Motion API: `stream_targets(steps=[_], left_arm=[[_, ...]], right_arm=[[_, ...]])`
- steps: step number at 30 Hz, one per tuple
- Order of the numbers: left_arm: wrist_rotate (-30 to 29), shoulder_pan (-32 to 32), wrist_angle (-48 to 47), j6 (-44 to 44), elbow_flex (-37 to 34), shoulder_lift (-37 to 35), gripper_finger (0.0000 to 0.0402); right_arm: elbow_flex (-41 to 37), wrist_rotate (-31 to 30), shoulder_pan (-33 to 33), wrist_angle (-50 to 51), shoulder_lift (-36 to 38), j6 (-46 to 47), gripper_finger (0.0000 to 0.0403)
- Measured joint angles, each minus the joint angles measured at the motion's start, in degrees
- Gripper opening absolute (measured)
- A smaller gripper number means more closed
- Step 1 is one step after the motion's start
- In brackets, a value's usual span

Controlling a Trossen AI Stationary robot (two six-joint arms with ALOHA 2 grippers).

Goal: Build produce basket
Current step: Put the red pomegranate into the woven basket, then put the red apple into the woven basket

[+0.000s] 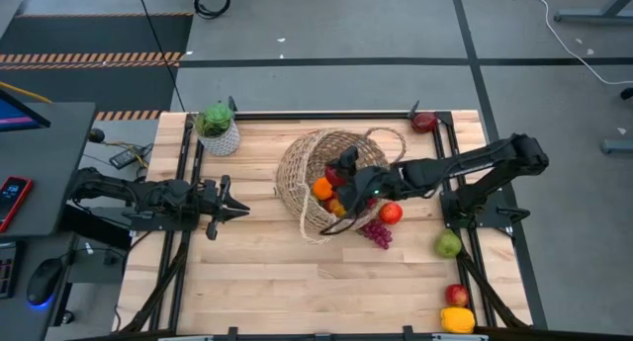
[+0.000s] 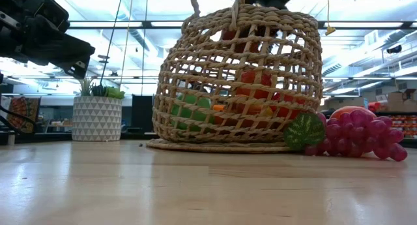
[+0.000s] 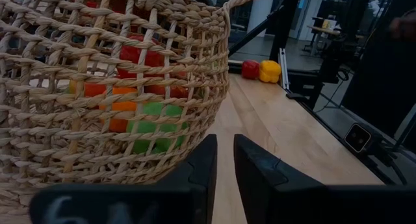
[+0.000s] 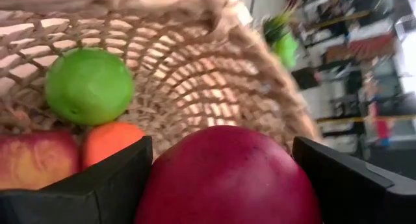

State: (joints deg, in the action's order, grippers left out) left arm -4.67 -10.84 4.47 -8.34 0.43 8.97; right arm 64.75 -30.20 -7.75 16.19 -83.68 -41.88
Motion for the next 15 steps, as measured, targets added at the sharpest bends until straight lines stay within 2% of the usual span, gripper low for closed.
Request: stream_targets(steps=[4, 9, 13, 15], left_arm=[[0.0, 0.0, 0.0, 0.0, 0.0, 0.0, 0.0063], [0.0, 0.0, 0.0, 0.0, 0.0, 0.0, 0.0060], [0.0, 0.0, 0.0, 0.0, 0.0, 0.0, 0.0058], [0.0, 0.0, 0.0, 0.0, 0.0, 0.0, 0.0059]], right_arm=[[0.0, 1.5, 2.2, 1.0, -1.7, 7.2, 0.0370], [0.0, 3.9, 4.2, 2.2, -1.1, 14.4, 0.0395], [2.5, 2.3, 4.9, 5.2, 0.3, 20.0, 0.0393], [4.1, -0.7, 4.9, 5.7, 0.5, 21.2, 0.0394]])
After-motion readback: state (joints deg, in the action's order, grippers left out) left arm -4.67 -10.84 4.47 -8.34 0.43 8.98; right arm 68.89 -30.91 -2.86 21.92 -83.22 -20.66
